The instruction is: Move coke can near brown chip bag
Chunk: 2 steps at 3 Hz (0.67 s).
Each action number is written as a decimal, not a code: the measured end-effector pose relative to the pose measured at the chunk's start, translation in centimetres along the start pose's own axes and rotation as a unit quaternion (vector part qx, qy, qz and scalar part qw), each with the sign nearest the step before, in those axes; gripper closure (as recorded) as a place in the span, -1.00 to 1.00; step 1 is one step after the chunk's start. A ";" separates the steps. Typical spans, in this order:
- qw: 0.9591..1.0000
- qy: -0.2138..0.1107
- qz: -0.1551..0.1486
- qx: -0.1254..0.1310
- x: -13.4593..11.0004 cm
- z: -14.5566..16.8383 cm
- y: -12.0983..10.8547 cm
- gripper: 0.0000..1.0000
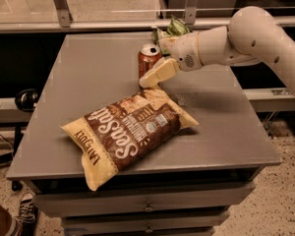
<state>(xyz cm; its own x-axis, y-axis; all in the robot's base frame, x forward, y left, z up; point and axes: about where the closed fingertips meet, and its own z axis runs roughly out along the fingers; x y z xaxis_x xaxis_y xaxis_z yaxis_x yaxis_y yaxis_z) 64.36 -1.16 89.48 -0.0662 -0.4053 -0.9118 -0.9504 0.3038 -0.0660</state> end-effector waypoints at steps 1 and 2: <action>1.000 -0.005 -0.010 0.008 0.9 -3.5 -1.1 -1.00; 0.999 -0.010 -0.034 0.040 1.3 -10.1 -2.1 -1.00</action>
Offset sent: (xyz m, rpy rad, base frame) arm -0.0273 -0.2051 0.0642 -0.0230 -0.2015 -0.1289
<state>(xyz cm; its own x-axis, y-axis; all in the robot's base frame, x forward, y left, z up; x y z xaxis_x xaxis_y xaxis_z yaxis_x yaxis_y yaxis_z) 63.22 -11.05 92.49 0.0040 -0.4101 -0.9120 -0.9252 0.3445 -0.1589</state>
